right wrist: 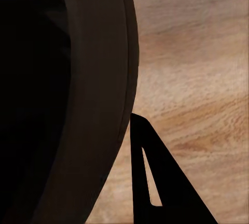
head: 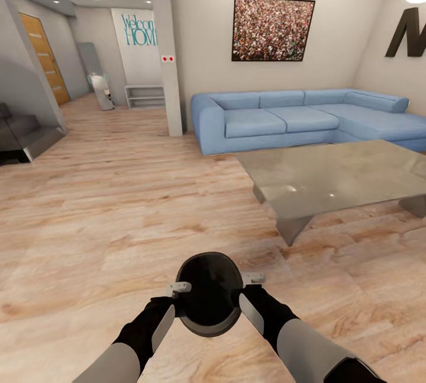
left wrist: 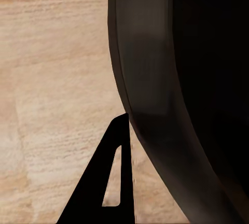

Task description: Place each of the two pumpkins and all three candles from the living room inside a cabinet in the living room (use any cabinet), then make sure every cabinet is closed, and position the cauldron so it is next to a table in the living room.

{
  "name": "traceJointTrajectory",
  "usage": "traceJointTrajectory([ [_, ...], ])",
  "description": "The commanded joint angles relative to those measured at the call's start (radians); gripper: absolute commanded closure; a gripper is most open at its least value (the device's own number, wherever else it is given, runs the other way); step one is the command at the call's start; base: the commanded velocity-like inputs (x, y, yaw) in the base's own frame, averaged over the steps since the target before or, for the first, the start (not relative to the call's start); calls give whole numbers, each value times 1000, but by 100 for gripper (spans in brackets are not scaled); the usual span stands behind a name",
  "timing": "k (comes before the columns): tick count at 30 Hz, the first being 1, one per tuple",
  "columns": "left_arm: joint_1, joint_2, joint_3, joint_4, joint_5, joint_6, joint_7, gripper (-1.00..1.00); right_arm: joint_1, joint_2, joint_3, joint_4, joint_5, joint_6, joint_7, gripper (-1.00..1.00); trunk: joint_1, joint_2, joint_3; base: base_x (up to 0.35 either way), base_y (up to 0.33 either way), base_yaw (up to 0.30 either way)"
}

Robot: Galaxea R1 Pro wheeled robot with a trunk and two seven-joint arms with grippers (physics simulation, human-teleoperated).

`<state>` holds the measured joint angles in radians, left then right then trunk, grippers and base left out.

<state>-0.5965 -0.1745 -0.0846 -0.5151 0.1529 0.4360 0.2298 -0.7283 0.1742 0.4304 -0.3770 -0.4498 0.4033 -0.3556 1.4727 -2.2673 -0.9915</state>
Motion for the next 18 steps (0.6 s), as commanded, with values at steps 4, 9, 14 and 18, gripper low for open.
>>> traceJointTrajectory([
  [4, 0, 0, 5, 0, 5, 1, -1, 100, 0, 0, 4, -13, -15, -7, 4, 100, 0, 0, 0, 278, 183, 0],
  [9, 0, 0, 7, 0, 5, 3, -2, 100, 0, 0, 4, -13, -15, -7, 4, 100, 0, 0, 0, 275, 204, -18],
  [14, 0, 0, 9, 0, 5, 4, -1, 100, 0, 0, 4, -13, -15, -8, 4, 100, 0, 0, 0, 254, 247, -222],
  [18, 0, 0, 9, 0, 5, 7, -1, 100, 0, 0, 4, -13, -15, -8, 5, 100, 0, 0, 0, 219, 274, -272],
])
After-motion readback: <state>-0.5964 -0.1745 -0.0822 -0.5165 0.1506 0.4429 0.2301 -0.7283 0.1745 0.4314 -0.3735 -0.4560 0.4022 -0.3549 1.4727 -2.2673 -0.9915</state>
